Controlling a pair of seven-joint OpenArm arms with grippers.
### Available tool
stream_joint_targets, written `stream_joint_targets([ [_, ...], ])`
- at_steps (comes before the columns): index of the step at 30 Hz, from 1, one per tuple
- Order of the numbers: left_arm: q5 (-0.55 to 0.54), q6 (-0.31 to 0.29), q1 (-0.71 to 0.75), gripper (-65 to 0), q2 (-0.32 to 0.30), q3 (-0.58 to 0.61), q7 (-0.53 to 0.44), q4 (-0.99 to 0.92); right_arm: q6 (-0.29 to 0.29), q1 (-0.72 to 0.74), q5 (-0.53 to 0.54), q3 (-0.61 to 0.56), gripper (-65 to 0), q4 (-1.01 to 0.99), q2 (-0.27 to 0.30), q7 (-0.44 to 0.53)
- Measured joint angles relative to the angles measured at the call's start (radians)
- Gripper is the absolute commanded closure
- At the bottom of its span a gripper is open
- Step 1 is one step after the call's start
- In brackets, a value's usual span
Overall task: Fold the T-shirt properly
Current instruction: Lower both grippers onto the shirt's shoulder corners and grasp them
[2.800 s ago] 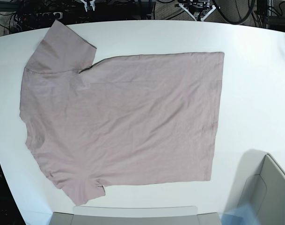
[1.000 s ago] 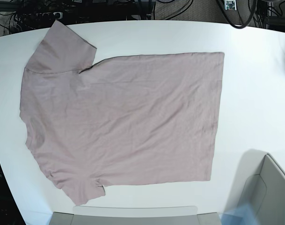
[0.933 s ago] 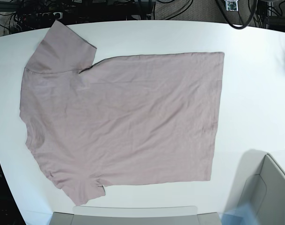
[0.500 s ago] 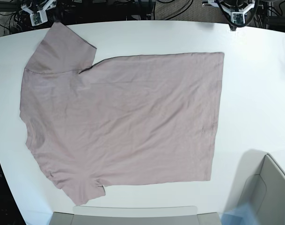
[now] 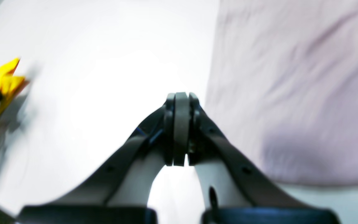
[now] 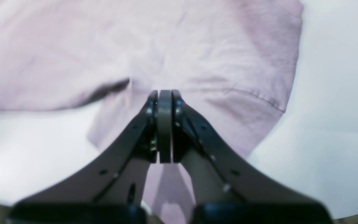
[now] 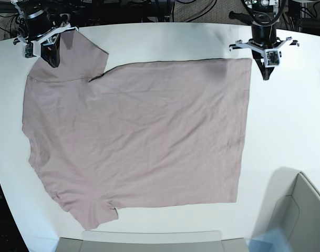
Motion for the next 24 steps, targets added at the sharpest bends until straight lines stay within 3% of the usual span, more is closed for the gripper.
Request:
stream_joint_targets([
  [2, 0.0, 0.002, -0.02, -7.1, 0.0, 0.003, -0.004, 0.001, 0.011, -0.002, 0.003, -0.003, -4.7, 0.0, -0.016, -0.01],
  [6, 0.0, 0.004, -0.027, -11.7, -0.001, 0.003, -0.003, 0.001, 0.004, 0.018, 0.003, -0.002, -15.5, -0.002, -0.014, -0.155],
  [10, 0.0, -0.004, -0.021, -11.6, -0.074, 0.01, 0.004, 0.001, 0.003, 0.031, 0.088, 0.001, -24.6, -0.002, -0.043, -0.232],
  [13, 0.0, 0.008, -0.023, -11.6, -0.116, 0.006, 0.003, 0.001, 0.012, 0.024, 0.158, 0.008, -25.1, -0.004, -0.08, -0.251],
  [18, 0.0, -0.002, -0.025, -11.6, -0.137, 0.013, 0.001, 0.001, 0.006, 0.029, 0.16, 0.113, -25.1, -0.033, -0.171, -0.248],
  [21, 0.0, -0.001, -0.031, -11.6, -0.179, 0.051, 0.075, 0.001, 0.007, 0.046, 0.161, 0.199, -25.1, -0.085, -0.218, -0.248],
  [24, -0.002, 0.0, -0.077, -11.6, -0.2, 0.095, 0.15, -0.004, -0.001, 0.074, 0.161, 0.259, -25.1, -0.162, -0.222, -0.247],
])
